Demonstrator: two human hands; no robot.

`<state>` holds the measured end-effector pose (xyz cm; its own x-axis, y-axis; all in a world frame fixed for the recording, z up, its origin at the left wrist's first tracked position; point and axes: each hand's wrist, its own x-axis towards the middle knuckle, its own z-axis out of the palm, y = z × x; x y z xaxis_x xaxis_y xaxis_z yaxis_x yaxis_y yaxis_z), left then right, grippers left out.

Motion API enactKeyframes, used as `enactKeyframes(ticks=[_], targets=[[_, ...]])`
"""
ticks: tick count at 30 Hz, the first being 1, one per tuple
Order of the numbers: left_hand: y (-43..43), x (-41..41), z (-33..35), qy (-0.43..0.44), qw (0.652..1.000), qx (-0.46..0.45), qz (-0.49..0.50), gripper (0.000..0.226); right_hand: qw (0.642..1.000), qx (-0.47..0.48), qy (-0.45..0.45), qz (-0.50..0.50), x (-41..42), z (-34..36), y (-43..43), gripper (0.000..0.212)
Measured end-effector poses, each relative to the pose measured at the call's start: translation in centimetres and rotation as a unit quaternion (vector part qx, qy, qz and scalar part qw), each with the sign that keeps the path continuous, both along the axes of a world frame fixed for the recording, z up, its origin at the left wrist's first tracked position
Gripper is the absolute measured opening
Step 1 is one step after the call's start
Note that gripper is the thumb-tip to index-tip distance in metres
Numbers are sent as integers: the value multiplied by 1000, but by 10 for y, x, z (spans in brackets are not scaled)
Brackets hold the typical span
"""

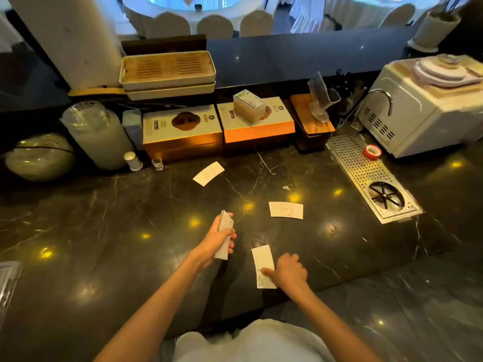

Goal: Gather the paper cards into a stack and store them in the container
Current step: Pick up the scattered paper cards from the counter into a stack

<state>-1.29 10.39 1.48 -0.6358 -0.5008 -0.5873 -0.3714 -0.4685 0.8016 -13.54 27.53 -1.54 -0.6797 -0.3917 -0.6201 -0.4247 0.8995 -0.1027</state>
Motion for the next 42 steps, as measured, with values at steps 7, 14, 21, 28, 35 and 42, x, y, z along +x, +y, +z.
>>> enactKeyframes(ticks=[7,14,21,28,35,42], targets=[[6,-6,-3,-20,1000,4,17,42,999,-46,-9,-13,19,-23,2,72],[-1,-4,-2,-64,994,-69,-50,49,962,-247,-107,-34,-27,-14,6,28],[-6,-22,8,-117,969,-147,-163,65,900,-346,-111,241,-87,36,-19,21],[0,-56,28,-12,973,73,-217,57,844,-383,-132,352,-107,50,-77,29],[-28,-70,22,-22,988,44,-147,42,848,-412,-75,325,-137,38,-101,38],[-47,-63,6,-18,998,27,-59,47,972,-89,61,209,-206,-1,-83,45]])
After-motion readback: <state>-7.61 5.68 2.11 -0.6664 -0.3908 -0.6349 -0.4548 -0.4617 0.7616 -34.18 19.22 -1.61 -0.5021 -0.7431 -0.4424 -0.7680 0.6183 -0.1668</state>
